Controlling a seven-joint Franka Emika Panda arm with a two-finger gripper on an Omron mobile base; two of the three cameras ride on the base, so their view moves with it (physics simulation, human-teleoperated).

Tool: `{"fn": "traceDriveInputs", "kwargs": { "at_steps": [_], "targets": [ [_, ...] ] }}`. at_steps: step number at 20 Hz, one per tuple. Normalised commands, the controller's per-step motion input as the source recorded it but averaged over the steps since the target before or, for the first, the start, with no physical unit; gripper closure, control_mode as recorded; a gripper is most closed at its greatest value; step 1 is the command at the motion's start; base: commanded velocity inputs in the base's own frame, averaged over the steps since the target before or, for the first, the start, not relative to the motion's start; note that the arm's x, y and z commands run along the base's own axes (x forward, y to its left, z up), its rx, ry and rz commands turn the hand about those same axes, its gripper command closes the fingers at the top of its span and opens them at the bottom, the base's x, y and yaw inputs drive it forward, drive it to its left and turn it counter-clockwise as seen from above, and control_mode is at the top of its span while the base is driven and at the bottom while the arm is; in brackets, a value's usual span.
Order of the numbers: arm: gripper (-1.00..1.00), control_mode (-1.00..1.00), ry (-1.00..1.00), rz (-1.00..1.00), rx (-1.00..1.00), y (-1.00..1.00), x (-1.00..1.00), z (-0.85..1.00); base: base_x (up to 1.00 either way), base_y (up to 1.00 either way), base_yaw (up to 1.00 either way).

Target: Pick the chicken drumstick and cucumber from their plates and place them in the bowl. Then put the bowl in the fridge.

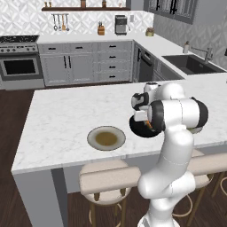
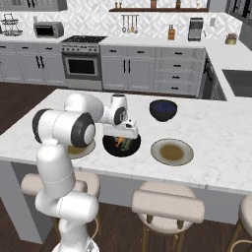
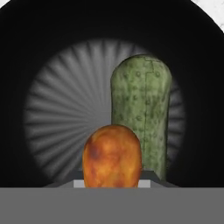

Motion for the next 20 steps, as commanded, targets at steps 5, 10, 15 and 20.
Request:
{"fn": "traceDriveInputs", "kwargs": {
  "at_steps": [5,10,15,20],
  "targets": [
    [-1.0,-1.0,0.0,0.0,0.0,0.0,0.0,0.0,0.0,0.0,0.0],
    [-1.0,-1.0,0.0,0.0,0.0,0.0,0.0,0.0,0.0,0.0,0.0],
    [-1.0,-1.0,0.0,0.0,0.0,0.01,0.0,0.01,0.0,0.0,0.0],
    [-1.0,-1.0,-0.01,0.0,0.0,0.62,-0.06,0.14,0.0,0.0,0.0]
  ]
}}
